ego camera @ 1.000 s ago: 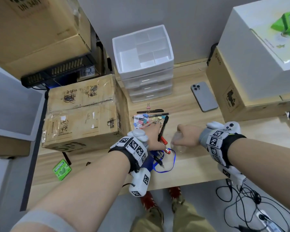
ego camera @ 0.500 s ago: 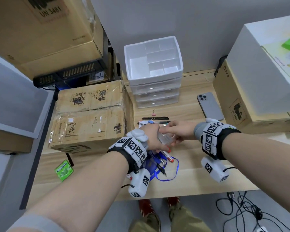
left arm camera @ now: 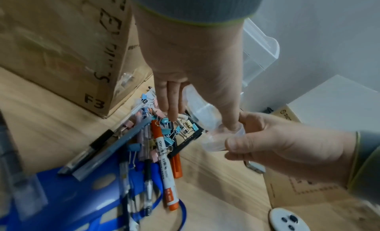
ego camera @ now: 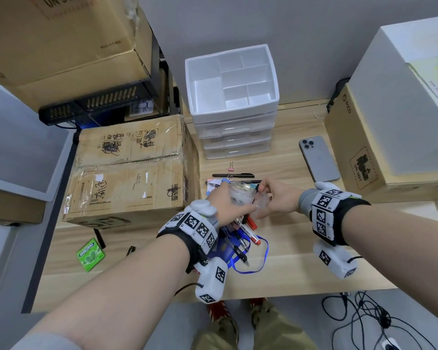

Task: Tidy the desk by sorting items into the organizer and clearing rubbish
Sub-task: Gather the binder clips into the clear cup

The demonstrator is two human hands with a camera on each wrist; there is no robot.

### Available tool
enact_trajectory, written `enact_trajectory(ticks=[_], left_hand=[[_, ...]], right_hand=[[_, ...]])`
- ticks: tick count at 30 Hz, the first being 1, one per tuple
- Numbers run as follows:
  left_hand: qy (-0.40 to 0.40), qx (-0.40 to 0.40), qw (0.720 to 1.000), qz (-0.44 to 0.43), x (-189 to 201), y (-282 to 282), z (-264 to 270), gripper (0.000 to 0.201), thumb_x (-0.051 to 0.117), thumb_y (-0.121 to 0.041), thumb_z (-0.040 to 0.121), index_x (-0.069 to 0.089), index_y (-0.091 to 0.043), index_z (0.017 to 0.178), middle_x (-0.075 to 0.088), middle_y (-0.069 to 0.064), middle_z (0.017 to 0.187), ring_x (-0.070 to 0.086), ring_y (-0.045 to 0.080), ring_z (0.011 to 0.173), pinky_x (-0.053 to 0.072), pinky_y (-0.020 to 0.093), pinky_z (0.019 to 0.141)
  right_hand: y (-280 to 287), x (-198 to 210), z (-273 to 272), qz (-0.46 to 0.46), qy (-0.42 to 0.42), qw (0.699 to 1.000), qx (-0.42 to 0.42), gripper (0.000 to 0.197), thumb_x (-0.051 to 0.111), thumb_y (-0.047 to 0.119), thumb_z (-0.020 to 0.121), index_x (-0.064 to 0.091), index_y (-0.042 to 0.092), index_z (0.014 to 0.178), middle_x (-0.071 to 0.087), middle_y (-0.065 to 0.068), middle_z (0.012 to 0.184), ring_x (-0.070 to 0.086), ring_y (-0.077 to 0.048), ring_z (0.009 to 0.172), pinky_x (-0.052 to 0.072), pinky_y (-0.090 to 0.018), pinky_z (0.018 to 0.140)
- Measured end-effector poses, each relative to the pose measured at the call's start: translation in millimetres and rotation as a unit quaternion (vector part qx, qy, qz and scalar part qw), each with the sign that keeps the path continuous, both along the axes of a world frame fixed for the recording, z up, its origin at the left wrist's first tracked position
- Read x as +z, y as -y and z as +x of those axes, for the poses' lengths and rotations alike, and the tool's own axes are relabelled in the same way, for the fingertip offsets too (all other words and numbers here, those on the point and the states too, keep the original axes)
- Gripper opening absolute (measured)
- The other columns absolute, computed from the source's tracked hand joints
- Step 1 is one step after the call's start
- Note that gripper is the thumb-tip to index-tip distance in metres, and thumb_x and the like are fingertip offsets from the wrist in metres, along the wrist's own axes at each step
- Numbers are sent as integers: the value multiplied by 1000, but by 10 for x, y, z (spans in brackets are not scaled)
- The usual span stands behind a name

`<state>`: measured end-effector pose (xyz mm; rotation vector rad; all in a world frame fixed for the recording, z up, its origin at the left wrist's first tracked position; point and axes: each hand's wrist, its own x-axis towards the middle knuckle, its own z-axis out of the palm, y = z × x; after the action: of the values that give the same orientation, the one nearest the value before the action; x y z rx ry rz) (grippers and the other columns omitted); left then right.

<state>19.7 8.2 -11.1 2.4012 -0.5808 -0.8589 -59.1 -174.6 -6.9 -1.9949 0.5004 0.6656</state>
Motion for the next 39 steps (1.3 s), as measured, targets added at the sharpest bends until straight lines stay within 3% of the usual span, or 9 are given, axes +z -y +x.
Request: enact_trajectory(ticks=[4,8,11,15,19,21,27,33,39], left_hand=[[-75,72,991,-89,-55,57,-11,89,79,-68,54,46,-24,124,68,-12,111,66,5,101,54,33,92],[-110,97,984,-102,-147,58,-46,81,76,-65,52,43,-29,117,69,-7,110,66,9,101,54,34,93],[-125,128,977,-118,-184,40,-31,78,82,-48,57,50,-23,123,70,-6,108,67,10,101,55,30,88],[-128,120,977,-118,-184,-25,-2,78,85,-37,57,48,-21,124,69,-7,105,67,8,95,56,29,83],[-120,90,985,-91,-247,-160,7,67,85,-25,63,47,-21,119,67,-6,105,66,11,95,57,35,87],[-106,88,987,-82,-275,-232,-2,68,85,-24,65,47,-20,121,67,-7,104,66,10,93,57,33,84],[-88,71,992,-64,-338,-365,-13,65,88,-22,65,48,-17,116,67,-3,103,66,9,89,54,19,69],[-69,39,996,-43,-402,-456,25,71,88,-35,58,47,-23,115,64,-5,105,64,11,91,55,29,74],[-47,14,998,-24,-412,-491,48,67,82,-35,58,47,-23,114,61,-4,104,63,10,88,57,32,71]], right_hand=[[-91,-120,12,119,-13,991,-53,74,84,1,70,40,17,127,60,-4,108,59,-14,87,51,-26,73],[-238,-190,99,224,-25,970,-91,81,63,-23,76,28,23,134,60,-6,115,61,-14,99,55,-21,74],[-284,-266,144,253,-23,964,-84,88,64,-23,76,26,25,140,60,-8,120,62,-18,108,57,-26,83],[-269,-405,187,128,-24,991,7,106,82,14,65,20,30,149,62,-4,124,61,-19,114,52,-41,100],[-176,-401,269,-113,30,985,127,55,58,3,82,45,15,133,61,-6,119,58,-21,101,44,-28,82],[-138,-451,307,-185,64,968,157,46,54,3,83,52,15,127,59,-7,120,58,-24,101,43,-28,78],[-229,-615,339,-205,78,949,226,23,53,16,86,54,17,110,57,-6,112,59,-26,97,48,-33,80],[-126,-703,277,-219,59,952,203,19,55,22,89,51,15,106,62,-6,103,56,-22,85,45,-31,72],[-183,-743,432,-271,110,949,119,49,68,18,79,47,15,124,51,-7,119,57,-27,98,49,-33,74]])
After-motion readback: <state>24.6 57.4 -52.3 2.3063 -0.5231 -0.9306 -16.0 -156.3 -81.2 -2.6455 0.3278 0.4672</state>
